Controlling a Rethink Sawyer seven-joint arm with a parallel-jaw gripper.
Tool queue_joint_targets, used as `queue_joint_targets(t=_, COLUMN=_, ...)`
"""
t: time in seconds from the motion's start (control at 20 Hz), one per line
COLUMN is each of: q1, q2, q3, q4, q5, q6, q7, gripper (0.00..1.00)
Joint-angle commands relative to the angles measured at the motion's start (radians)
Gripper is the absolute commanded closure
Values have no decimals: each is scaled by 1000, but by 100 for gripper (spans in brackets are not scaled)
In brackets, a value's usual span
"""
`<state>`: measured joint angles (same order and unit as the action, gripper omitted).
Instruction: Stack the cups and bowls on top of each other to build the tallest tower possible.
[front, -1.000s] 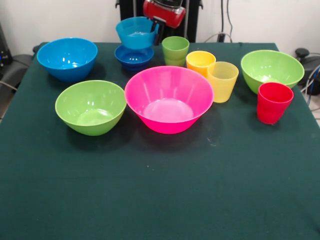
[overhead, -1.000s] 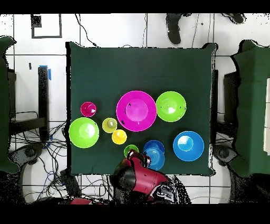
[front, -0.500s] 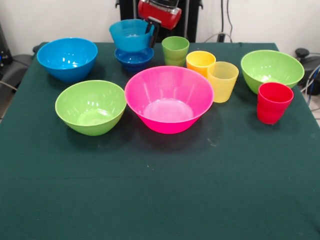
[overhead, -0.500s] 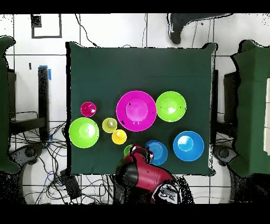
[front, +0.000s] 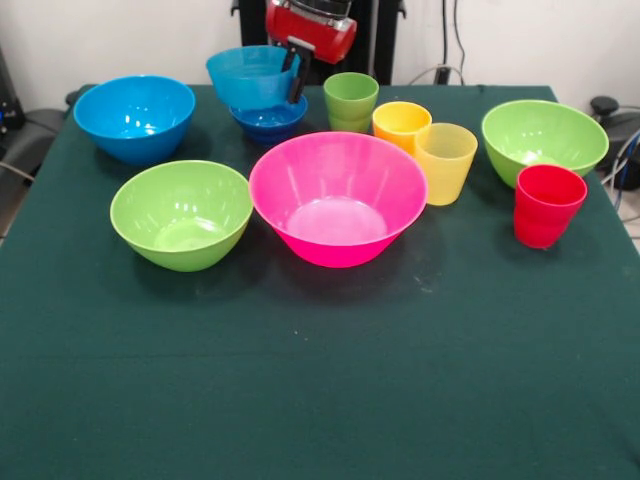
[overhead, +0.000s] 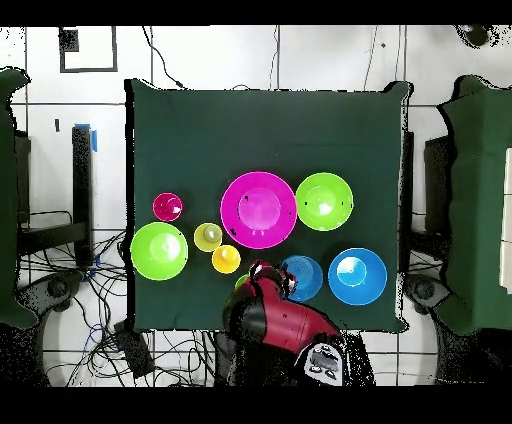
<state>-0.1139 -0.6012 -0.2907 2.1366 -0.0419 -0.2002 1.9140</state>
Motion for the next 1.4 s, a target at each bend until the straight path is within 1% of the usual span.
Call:
queue_joint_targets(t=0.05, q1=37, q2=24, q3=65, q4=-88, q5=-12, q6=93, q7=77, gripper=100)
queue_joint_targets(t=0.15, q1=42, q2=21, q3=65, q4=-83, q5=-9, q6=96, q7=83, gripper=100)
queue_joint_targets(t=0.3, q1=27, q2=32, q3=93, q4=-67, q5=-8, q6=90, q7=103, gripper=100)
queue_joint_targets(t=0.5, q1=35, q2=36, q3=98, q4=-48, q5=1, q6=73, q7=124, gripper=100)
queue_joint_targets(t=0.9, q1=28, q2=50, q3=104, q4=-54, q5=-3, q6=64, q7=123, gripper=100)
queue_joint_targets(t=1.15, q1=13, q2=43, q3=128, q4=-33, q5=-8, q6=69, q7=133, gripper=100)
queue_joint_targets(t=1.4, q1=19, q2=30, q3=134, q4=-16, q5=1, q6=74, q7=146, gripper=100)
